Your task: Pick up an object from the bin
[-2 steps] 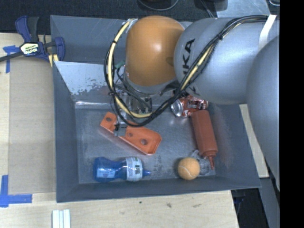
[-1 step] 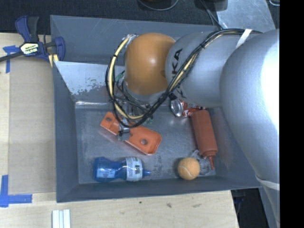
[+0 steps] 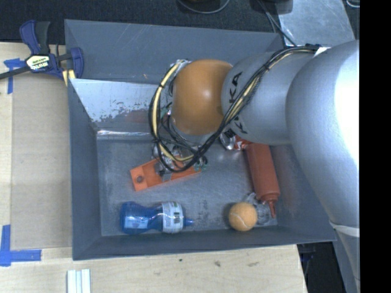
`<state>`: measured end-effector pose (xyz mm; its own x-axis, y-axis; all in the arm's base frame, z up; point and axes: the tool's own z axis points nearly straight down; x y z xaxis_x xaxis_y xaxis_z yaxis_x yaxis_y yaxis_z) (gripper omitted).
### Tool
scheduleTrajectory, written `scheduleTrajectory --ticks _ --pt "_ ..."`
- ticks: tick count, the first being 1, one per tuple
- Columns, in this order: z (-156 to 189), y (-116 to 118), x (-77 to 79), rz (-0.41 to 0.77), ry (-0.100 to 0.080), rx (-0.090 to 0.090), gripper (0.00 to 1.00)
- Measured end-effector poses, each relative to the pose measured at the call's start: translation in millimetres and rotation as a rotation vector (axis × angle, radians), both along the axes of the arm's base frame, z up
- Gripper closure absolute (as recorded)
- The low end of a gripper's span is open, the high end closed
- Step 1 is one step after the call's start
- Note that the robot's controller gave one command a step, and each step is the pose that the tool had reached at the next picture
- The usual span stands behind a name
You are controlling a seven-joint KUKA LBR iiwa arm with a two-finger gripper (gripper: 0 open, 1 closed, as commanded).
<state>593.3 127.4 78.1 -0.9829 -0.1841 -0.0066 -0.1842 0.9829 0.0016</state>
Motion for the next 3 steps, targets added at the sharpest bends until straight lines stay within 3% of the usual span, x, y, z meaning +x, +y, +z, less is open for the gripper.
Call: scheduleTrajectory --ticks 1,2,3 --pt "0 0 0.0 0.000 0.000 0.000 1.00" --pt "87 4 11.2 0.014 -0.012 0.002 1.00" --pt "179 2 9.9 -0.058 -0.008 0.003 1.00"
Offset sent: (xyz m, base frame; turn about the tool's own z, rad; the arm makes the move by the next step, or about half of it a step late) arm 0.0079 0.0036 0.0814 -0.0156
